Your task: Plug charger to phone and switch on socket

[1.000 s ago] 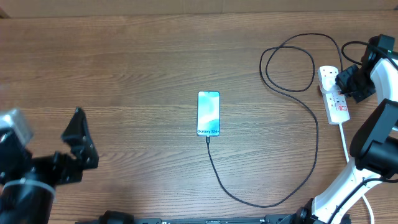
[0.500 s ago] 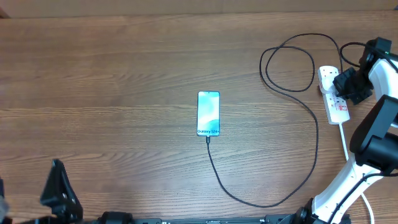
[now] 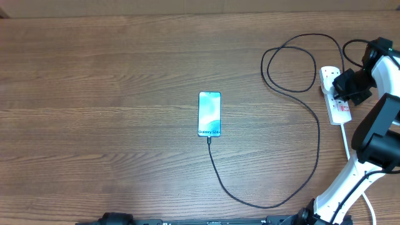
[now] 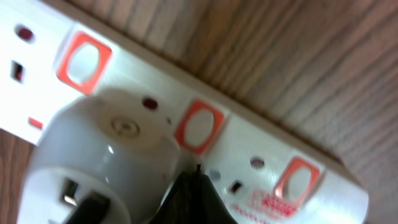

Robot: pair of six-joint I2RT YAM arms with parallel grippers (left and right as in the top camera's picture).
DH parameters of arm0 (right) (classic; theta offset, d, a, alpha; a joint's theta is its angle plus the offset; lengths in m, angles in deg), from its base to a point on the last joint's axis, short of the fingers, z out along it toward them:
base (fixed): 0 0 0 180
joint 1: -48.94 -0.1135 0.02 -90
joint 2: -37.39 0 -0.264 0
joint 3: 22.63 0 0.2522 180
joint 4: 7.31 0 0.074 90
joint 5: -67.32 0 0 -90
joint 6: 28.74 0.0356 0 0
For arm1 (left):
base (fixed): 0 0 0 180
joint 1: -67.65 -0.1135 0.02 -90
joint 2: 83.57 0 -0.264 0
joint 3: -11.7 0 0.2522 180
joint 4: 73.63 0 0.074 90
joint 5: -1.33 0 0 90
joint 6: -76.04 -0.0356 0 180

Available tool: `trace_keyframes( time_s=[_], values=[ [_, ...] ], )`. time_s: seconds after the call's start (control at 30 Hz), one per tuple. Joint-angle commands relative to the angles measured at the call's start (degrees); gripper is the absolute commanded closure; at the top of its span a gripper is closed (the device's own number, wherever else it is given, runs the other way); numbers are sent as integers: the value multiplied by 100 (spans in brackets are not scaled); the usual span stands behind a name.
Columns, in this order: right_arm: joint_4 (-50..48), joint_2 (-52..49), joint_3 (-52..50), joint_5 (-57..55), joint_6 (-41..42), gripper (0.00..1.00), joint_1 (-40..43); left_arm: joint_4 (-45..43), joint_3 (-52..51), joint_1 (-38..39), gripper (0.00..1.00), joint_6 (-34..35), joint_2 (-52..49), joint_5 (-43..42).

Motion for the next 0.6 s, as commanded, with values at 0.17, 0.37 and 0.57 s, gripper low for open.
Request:
trace_keyframes(
  time_s=[0.17, 0.37, 0.57],
  values=[
    [162, -103, 629, 127, 17, 96, 186, 9, -4, -68, 0, -66, 752, 74],
    [92, -179, 629, 98, 13, 96, 184, 9, -4, -68, 0, -66, 1023, 74],
    [-15, -190, 623, 101, 20, 96, 179, 9, -4, -68, 0, -66, 1095, 74]
  ],
)
